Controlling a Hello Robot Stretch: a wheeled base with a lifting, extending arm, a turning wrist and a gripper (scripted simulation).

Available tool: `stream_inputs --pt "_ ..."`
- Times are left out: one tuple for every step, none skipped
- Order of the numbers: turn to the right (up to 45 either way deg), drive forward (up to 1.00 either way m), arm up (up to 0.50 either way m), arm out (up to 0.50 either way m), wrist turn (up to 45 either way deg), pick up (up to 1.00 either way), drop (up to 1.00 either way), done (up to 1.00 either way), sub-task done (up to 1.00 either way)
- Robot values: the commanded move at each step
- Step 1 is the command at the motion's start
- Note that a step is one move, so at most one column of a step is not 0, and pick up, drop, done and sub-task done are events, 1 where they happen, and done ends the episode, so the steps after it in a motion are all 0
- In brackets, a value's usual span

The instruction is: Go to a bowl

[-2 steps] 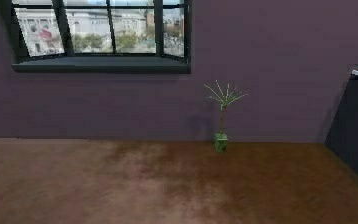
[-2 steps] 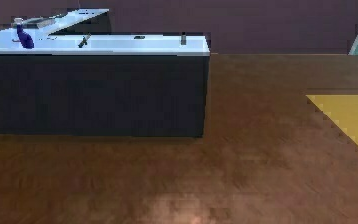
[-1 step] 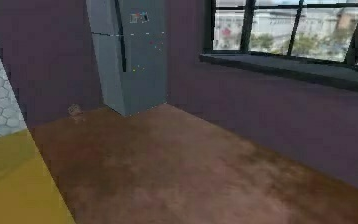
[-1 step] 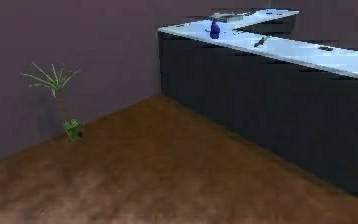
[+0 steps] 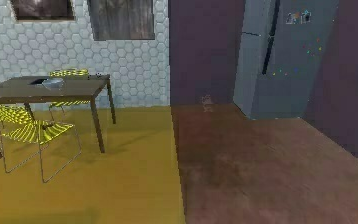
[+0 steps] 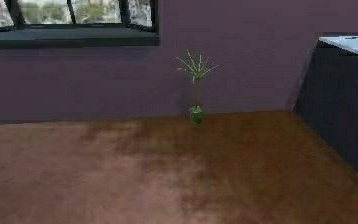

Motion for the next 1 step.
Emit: stream_inputs --pt "0.0 0.8 0.0 0.0 0.0 0.0 0.0 0.0 0.0"
